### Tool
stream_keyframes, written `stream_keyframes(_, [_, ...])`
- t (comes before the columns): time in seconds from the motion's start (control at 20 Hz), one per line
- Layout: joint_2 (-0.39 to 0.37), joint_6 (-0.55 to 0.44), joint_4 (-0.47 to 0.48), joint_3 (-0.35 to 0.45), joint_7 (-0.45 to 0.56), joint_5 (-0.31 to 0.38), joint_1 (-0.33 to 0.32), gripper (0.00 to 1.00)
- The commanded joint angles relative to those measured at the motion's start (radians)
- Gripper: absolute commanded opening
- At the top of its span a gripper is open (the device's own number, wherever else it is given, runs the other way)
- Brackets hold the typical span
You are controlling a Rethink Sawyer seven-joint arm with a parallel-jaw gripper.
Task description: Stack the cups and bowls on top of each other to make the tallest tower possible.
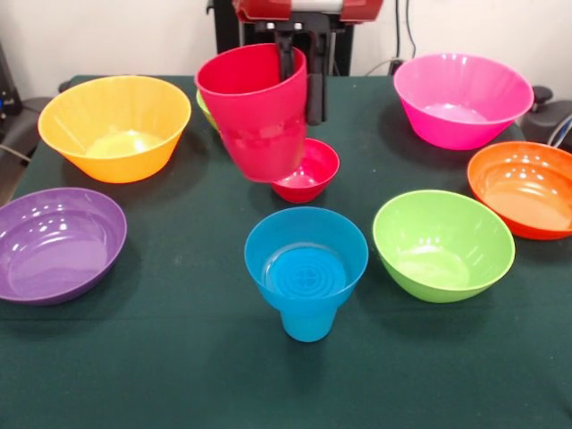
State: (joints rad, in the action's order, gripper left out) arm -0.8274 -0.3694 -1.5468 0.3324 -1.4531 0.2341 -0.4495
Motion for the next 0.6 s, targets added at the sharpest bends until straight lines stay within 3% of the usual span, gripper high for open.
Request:
stream_keyframes(0.05, [0.072,0.013,-0.044,-0.103,-0.202,0.033,0.082,0.0])
stream_keyframes(0.6, [0.117,0.023,0.002,-0.183,-0.278,0.029,0.173,0.0])
